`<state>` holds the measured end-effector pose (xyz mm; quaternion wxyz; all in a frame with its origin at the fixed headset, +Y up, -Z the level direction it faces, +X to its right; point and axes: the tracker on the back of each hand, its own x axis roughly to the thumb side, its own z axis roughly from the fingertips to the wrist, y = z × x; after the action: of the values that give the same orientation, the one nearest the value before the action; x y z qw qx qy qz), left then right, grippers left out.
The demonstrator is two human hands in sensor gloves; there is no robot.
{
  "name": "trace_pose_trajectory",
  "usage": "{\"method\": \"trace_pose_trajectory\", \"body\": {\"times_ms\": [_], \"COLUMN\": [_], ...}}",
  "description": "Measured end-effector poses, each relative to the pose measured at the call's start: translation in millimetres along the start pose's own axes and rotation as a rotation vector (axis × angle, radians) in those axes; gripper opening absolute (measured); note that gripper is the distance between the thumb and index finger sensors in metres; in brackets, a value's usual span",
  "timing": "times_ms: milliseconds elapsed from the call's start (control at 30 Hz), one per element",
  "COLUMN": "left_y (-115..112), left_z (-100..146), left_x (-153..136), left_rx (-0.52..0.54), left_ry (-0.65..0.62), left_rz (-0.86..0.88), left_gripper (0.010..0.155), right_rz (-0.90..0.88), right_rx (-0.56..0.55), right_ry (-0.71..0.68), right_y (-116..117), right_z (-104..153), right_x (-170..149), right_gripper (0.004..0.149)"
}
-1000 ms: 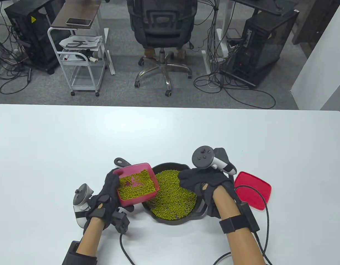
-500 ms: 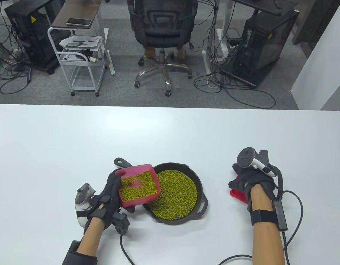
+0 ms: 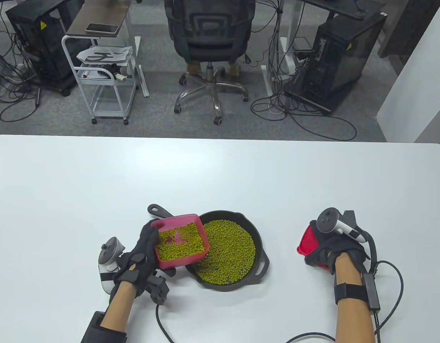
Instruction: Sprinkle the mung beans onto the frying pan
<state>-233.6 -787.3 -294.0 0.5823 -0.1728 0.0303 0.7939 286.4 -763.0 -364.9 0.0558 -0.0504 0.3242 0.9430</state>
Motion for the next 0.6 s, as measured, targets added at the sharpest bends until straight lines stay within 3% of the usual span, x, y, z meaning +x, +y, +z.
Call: {"method": "trace_pose_trajectory", "body": {"times_ms": [133,333,600], "left_y": [-0.6,-1.3,-3.0], "left_z": [-0.1,0.3,0.1], "left_x": [-0.4,0.0,-0.6], "left_rx": [-0.002,-0.008,-0.018], "left_ry": [0.001,0.0,-0.002], "left_rz": [0.0,-0.001,0.003], "left_gripper": [0.075,0.075,0.075], "right_rz": [0.118,0.121,0.124], "right_rx": [-0.074,-0.096,-0.16], "right_ry": [-0.001,-0.028,-0.164], "right_y": [4.2,3.1,-22.9], "right_z": [1.2,6.9,39.6], "right_x": [5.3,11.2,53.1], "right_gripper": [0.108,0.109,0.112]}}
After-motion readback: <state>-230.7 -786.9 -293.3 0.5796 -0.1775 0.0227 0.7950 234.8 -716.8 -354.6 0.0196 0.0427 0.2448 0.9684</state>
